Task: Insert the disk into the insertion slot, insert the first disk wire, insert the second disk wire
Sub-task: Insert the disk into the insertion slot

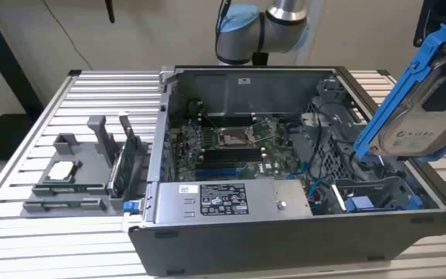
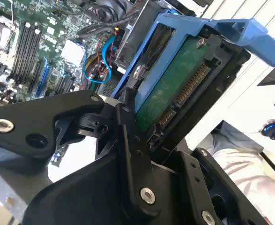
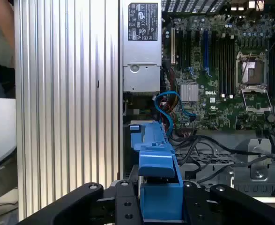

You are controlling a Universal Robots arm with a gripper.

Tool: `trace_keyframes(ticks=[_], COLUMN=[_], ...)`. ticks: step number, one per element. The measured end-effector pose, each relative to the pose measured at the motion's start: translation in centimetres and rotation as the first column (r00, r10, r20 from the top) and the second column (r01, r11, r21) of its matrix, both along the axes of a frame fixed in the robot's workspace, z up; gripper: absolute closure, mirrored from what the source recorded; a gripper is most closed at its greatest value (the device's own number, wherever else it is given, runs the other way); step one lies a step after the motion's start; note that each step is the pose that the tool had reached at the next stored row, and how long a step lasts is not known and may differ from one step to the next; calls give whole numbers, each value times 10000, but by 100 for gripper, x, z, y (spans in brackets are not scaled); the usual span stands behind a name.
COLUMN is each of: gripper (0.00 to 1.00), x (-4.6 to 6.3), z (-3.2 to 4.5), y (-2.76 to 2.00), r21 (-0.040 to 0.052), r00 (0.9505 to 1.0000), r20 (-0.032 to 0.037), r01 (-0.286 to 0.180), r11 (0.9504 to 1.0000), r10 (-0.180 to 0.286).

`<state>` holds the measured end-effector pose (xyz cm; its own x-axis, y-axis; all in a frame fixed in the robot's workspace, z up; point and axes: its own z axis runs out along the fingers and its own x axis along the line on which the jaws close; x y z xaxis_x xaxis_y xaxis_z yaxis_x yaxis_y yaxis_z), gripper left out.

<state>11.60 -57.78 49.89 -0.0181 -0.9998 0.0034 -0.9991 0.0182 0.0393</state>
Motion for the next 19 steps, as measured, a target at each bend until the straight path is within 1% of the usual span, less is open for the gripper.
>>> trace_keyframes(ticks=[11, 19], gripper=[67, 67], x=[0, 0], z=[-2, -44], y=[1, 1], r21=[1, 1], r00=[10000, 10000], r20=[0, -1], r01=[23, 23], r11=[10000, 10000], r10=[-23, -23])
